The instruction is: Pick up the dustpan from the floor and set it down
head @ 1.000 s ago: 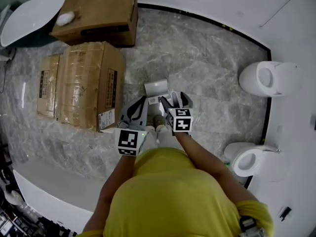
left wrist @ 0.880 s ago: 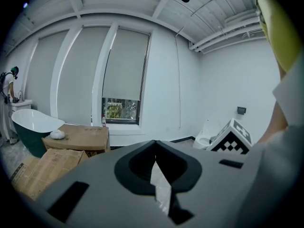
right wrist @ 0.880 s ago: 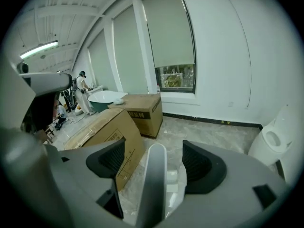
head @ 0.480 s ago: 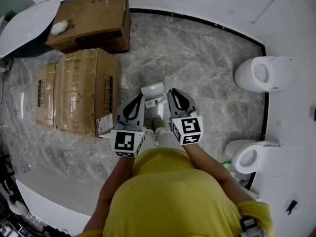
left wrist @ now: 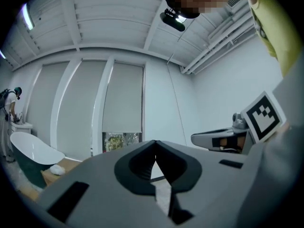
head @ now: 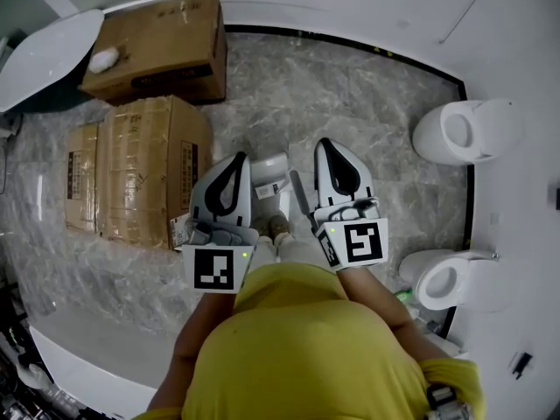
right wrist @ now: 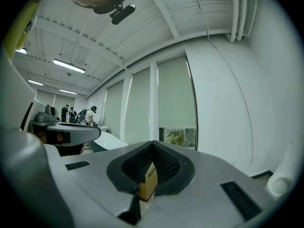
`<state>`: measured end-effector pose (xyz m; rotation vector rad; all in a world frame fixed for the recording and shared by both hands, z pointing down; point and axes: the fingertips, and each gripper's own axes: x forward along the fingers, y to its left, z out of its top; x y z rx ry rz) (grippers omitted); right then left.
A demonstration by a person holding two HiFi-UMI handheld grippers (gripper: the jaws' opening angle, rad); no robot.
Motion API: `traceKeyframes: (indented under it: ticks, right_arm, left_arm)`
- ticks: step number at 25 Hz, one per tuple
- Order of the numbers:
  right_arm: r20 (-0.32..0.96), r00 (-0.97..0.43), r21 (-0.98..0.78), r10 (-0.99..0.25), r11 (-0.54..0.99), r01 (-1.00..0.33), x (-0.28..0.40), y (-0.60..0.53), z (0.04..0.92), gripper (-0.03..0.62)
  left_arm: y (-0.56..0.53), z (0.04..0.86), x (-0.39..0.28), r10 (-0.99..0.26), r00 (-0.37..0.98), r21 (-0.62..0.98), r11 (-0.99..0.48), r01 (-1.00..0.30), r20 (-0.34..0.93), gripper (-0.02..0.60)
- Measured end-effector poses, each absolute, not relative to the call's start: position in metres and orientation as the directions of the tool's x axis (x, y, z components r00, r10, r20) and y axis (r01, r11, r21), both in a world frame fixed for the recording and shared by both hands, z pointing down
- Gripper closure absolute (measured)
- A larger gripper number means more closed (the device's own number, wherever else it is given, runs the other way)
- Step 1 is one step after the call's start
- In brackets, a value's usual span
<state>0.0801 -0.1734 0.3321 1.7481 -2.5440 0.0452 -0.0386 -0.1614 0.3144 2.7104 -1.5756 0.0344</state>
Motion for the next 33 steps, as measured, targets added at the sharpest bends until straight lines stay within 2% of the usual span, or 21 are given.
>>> traceKeyframes:
  ticks: [6,15,24,33]
  right_arm:
    - [-0.057,-0.334,0.068,-0.941,0.330,-0.942,0.075,-0.166,0.280,0.583]
    - [-0.014,-0.368,0.038,-0.930,0.367,-0.929,0.075,-0.168,0.294,0.585]
    - [-0.017,-0.383,0.045,-0.924,0.382,-0.923,0.075,-0.166,0.294,0.585]
    - [-0.017,-0.389,0.046,-0.921,0.388,-0.920,0.080,-0.158,0.293,0.585]
  left_arm:
    - [-0.162,0.287,-0.046,-0.882,0.471,-0.010,-0.471,-0.882,-0.025,0.583]
    - [-0.163,0.286,-0.053,-0.893,0.449,-0.012,-0.449,-0.893,-0.016,0.583]
    - [-0.162,0.280,-0.054,-0.896,0.441,-0.046,-0.439,-0.897,-0.049,0.583]
    - [-0.150,0.282,-0.042,-0.888,0.460,-0.029,-0.460,-0.888,-0.020,0.583]
